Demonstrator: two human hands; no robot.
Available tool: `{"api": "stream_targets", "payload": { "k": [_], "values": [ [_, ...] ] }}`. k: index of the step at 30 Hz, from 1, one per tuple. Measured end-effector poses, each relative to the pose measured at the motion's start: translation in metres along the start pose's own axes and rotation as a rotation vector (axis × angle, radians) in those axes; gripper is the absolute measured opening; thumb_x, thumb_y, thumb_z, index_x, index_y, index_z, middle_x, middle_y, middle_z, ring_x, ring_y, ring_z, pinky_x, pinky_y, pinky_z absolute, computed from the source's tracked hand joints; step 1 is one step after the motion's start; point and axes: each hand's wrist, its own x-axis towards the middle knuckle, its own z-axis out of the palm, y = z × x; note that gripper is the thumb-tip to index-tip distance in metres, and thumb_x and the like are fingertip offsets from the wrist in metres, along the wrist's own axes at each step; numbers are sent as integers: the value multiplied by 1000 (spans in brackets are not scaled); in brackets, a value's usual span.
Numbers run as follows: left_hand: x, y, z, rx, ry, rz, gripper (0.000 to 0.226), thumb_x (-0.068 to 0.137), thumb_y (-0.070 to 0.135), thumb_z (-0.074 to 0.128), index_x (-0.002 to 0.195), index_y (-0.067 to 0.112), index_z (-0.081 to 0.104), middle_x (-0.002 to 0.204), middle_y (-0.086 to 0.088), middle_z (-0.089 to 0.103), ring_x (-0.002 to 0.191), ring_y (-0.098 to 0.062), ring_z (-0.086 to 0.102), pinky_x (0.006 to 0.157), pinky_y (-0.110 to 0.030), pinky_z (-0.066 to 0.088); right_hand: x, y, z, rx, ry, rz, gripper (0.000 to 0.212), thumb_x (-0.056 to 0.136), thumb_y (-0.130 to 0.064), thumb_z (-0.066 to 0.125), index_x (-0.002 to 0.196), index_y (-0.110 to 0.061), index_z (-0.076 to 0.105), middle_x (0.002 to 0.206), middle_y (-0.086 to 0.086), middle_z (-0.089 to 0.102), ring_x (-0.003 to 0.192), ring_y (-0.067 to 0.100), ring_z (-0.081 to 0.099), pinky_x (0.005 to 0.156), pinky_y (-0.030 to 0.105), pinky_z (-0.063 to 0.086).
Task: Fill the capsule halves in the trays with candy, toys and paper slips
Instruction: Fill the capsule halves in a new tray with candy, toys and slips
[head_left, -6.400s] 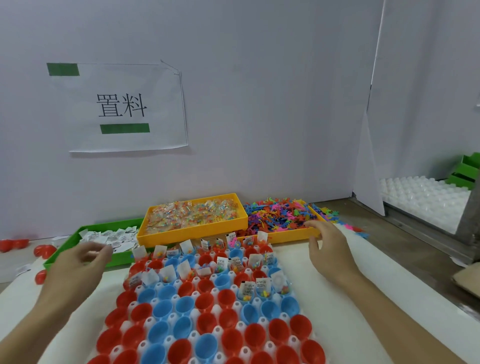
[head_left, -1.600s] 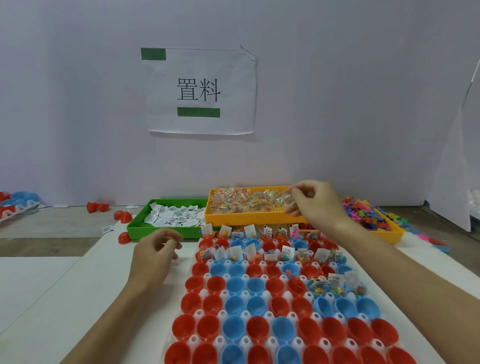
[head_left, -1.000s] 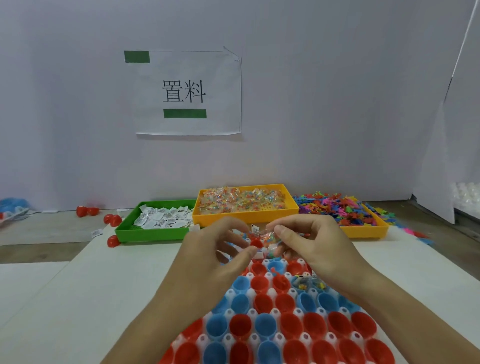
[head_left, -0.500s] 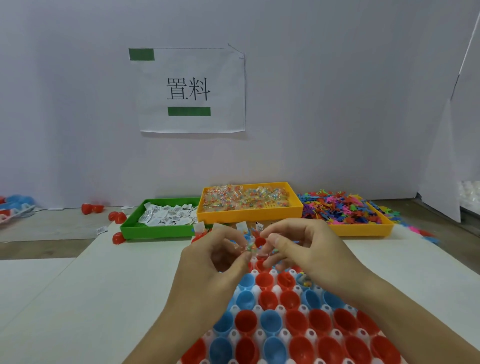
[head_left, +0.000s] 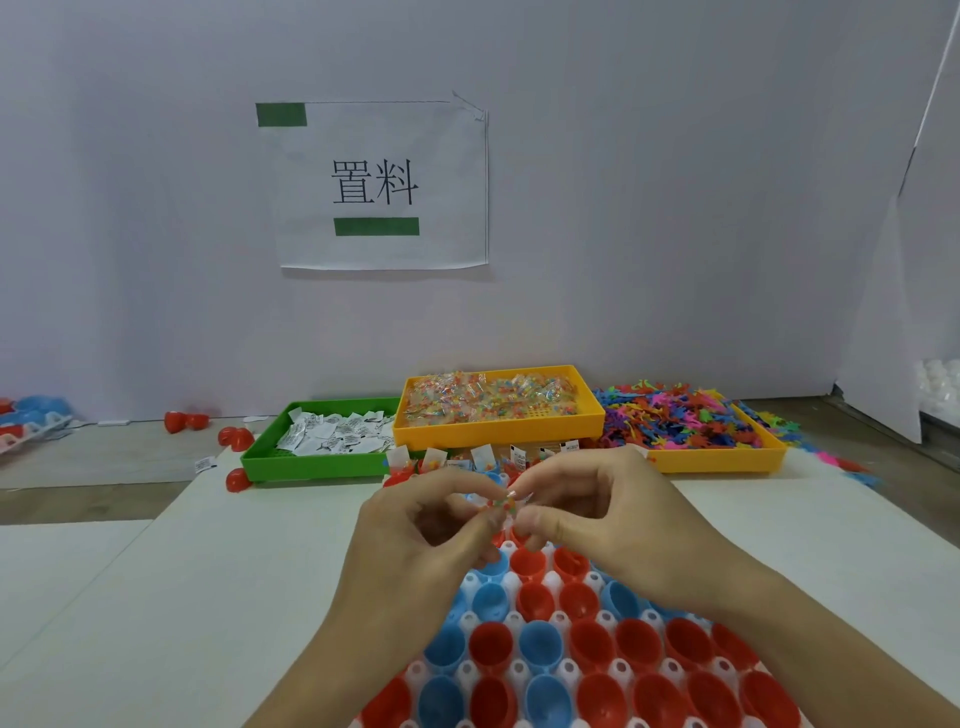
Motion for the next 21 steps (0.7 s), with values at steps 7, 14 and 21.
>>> {"api": "stream_targets", "payload": {
  "k": [7, 14, 21],
  "values": [
    [-1, 1, 2, -70, -36, -32, 16, 81, 6, 71, 89, 19, 77, 68, -5, 74, 61, -21, 71, 61, -23, 58, 0, 1, 6, 1, 65, -29, 20, 81, -16, 82, 98, -23, 75, 89, -7, 77, 85, 9, 74, 80, 26, 60],
    [-3, 1, 2, -83, -101, -65, 25, 74, 15, 77, 99, 17, 75, 84, 1, 78, 76, -16, 75, 70, -21, 58, 0, 0, 8, 16, 125, 0, 13, 82, -14, 79, 94, -19, 77, 81, -6, 77, 76, 10, 75, 71, 22, 59],
    [-1, -1, 3, 27, -19, -36, 23, 79, 6, 74, 96, 21, 76, 78, 6, 77, 69, -13, 74, 64, -19, 57, 1, -1, 11, 55, 155, 8, 8, 81, -8, 79, 86, -14, 77, 75, -1, 77, 68, 15, 75, 68, 26, 60]
  ]
}}
